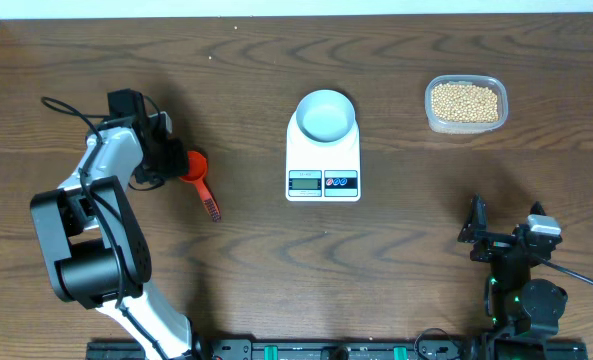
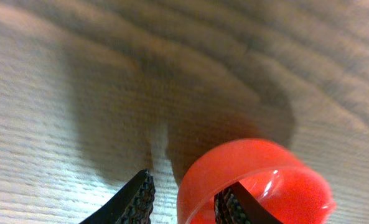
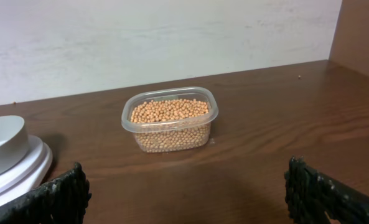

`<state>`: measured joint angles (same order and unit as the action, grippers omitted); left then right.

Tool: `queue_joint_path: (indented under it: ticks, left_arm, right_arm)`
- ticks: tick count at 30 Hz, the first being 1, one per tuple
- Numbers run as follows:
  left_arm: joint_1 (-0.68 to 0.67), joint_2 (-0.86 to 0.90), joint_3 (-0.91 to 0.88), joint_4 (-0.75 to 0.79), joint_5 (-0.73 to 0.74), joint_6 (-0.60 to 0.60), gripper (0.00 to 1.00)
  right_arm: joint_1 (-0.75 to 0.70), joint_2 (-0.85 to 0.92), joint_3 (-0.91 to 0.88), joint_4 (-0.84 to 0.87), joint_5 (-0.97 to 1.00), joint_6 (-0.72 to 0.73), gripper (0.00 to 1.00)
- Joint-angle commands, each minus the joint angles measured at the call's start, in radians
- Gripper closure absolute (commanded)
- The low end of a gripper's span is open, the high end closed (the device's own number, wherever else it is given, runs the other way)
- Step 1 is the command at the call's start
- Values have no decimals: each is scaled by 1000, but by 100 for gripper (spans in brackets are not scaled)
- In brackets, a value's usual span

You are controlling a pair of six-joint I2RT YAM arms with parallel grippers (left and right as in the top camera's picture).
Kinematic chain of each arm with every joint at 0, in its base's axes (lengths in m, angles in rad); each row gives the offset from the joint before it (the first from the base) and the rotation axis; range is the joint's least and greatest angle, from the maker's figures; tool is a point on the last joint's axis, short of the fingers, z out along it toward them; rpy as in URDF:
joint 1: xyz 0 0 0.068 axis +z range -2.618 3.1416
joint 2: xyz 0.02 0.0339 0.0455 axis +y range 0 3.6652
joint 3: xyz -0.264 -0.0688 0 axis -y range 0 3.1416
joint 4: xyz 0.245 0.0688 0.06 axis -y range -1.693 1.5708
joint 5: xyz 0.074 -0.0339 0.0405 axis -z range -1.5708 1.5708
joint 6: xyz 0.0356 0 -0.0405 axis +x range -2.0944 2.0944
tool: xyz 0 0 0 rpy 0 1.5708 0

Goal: Scoop item into bowl and weigh 50g on scale
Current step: 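Reach the left gripper to the red scoop and grasp its bowl, then lift the red scoop with the left gripper toward the scale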

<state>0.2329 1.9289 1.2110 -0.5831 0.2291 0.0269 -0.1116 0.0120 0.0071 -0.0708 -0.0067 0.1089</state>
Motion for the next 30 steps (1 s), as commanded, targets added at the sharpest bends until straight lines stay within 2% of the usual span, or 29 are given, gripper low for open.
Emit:
queue_joint_path:
  ticks: [1,4,14,15,18,23,30]
  left_arm:
    - [-2,15,-30,16,-13,-6,70]
    - [-2,15,-30,22,-13,-6,81]
    - [-2,20,-51,62,-13,-30,81]
    - [-2,20,-55,64,-13,-30,86]
    - [-2,20,-58,66,-13,-30,92]
    - [-1,17,-55,69,-11,-56,93]
    - [-1,-118,-35,69,186,-121,93]
  right_arm:
    - [10,-5,-2,-5,4,-13,1]
    - [10,-5,-2,-5,4,-13,1]
    - [10,-5,-2,-5,4,-13,1]
    - [10,-5,-2,-5,4,-13,1]
    - [10,-5,-2,-5,4,-13,1]
    - [10,-5,-2,-5,4,-13,1]
    - [10,-5,-2,-5,4,-13,1]
